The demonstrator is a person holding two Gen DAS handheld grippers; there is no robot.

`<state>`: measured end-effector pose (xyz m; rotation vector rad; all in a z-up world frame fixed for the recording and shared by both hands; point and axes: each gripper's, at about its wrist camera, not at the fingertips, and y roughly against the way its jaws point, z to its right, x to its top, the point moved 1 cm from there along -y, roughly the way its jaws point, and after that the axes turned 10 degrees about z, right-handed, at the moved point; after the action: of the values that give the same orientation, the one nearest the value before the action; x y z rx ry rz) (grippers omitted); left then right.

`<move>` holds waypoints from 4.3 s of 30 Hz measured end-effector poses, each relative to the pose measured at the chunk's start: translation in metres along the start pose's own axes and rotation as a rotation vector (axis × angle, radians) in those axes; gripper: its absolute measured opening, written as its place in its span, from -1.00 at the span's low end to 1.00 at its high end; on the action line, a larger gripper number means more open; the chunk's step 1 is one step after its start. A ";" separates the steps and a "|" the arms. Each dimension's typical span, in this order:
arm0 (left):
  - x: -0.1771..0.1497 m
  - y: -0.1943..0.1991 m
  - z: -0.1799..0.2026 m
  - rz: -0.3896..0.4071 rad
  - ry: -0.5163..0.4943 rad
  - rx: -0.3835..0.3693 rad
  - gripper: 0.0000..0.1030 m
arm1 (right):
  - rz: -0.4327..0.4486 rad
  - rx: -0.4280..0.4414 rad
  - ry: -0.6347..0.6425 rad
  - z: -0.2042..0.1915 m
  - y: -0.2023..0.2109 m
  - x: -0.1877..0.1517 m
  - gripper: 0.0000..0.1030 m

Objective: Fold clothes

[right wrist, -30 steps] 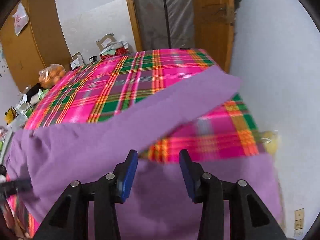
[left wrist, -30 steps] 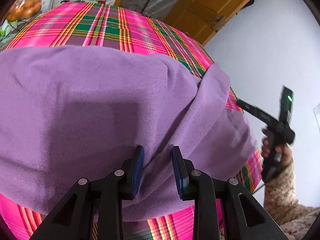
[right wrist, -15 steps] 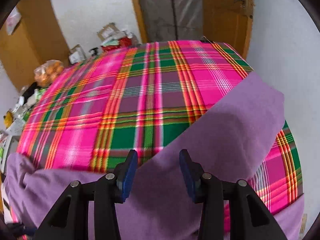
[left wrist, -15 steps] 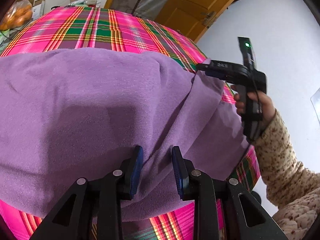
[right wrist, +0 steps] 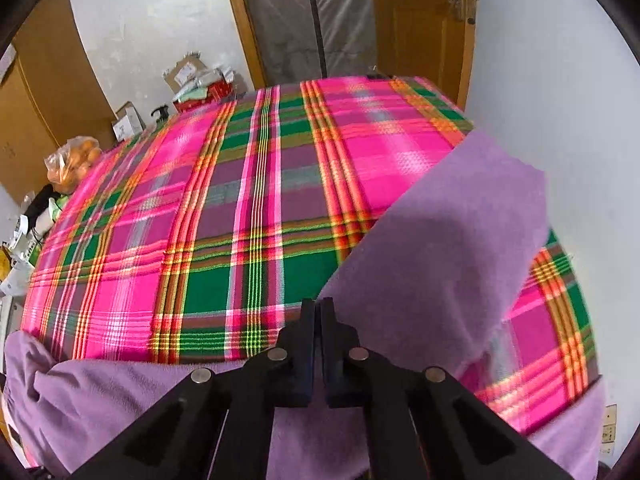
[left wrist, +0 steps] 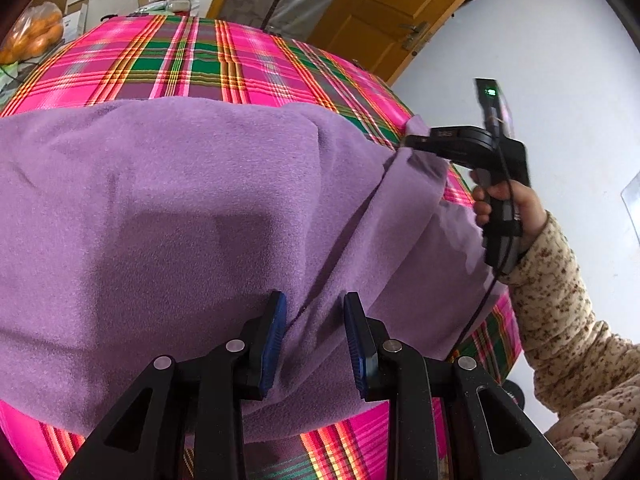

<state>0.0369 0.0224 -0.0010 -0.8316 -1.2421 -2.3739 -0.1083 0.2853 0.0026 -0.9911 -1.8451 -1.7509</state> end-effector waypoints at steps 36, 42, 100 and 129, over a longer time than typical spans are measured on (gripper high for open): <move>-0.004 -0.007 0.032 0.014 -0.179 0.100 -0.43 | 0.137 -0.022 -0.259 0.103 0.120 -0.104 -0.91; -0.003 -0.015 0.038 -0.002 -0.204 0.108 -0.43 | 0.116 -0.071 -0.146 0.095 0.104 -0.085 -0.41; -0.046 -0.005 0.078 -0.028 -0.419 0.040 -0.93 | 0.203 -0.075 -0.398 0.170 0.153 -0.156 -0.89; -0.024 0.006 0.059 -0.087 -0.232 -0.157 -0.86 | 0.312 -0.195 -0.171 0.146 0.203 -0.147 -0.78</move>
<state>0.0782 0.0681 0.0138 -1.1525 -1.2093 -2.5279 0.1626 0.3885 0.0170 -1.4590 -1.5302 -1.7189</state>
